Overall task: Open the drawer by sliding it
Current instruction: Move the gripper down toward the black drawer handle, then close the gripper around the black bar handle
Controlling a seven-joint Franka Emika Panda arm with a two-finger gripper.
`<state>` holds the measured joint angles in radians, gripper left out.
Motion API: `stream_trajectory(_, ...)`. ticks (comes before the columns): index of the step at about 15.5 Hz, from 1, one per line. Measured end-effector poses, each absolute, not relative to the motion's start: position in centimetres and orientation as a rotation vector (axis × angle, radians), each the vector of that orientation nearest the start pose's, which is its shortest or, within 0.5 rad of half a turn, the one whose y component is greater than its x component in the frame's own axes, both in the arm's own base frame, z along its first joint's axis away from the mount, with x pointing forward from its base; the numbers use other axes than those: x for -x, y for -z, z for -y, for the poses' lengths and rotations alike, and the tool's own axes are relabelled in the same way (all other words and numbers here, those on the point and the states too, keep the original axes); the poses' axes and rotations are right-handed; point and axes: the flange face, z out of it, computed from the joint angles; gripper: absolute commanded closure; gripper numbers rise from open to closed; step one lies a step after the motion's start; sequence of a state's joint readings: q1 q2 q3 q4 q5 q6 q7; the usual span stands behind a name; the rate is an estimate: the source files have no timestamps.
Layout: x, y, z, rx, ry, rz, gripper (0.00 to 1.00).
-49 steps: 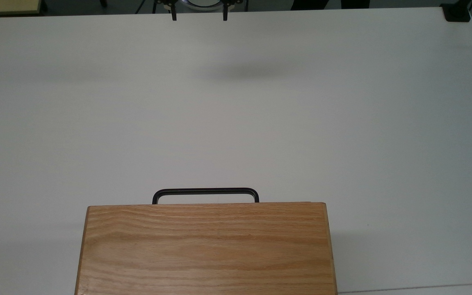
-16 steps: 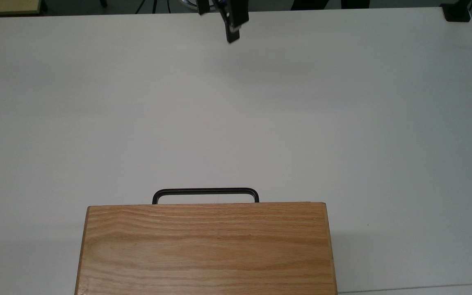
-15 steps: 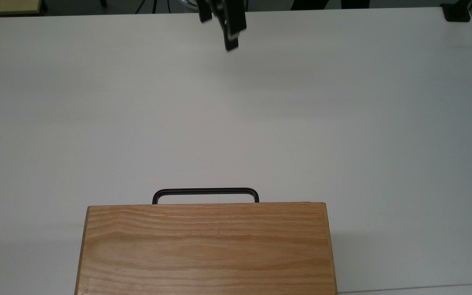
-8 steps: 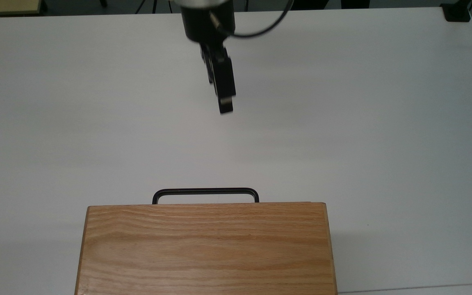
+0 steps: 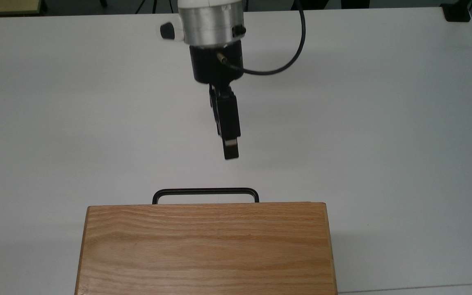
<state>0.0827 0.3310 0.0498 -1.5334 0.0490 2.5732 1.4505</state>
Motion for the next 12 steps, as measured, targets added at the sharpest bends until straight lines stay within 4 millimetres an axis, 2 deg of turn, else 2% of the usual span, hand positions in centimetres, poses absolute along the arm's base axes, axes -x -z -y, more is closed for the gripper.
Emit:
stream_trajectory(2,-71.1,-54.0,-8.7,1.930,0.650,-1.565,0.01)
stream_trajectory(4,-71.7,-53.1,-8.5,1.902,0.678,-1.552,0.11)
stream_trajectory(6,-72.3,-52.4,-8.2,1.873,0.706,-1.540,0.14)
stream_trajectory(7,-72.6,-52.2,-8.0,1.857,0.714,-1.542,0.19)
stream_trajectory(8,-73.0,-52.2,-7.7,1.838,0.719,-1.549,0.29)
stream_trajectory(10,-73.6,-52.4,-6.6,1.791,0.722,-1.583,0.39)
stream_trajectory(11,-73.9,-52.5,-6.0,1.776,0.728,-1.596,0.48)
stream_trajectory(12,-74.1,-52.4,-5.5,1.767,0.732,-1.605,0.53)
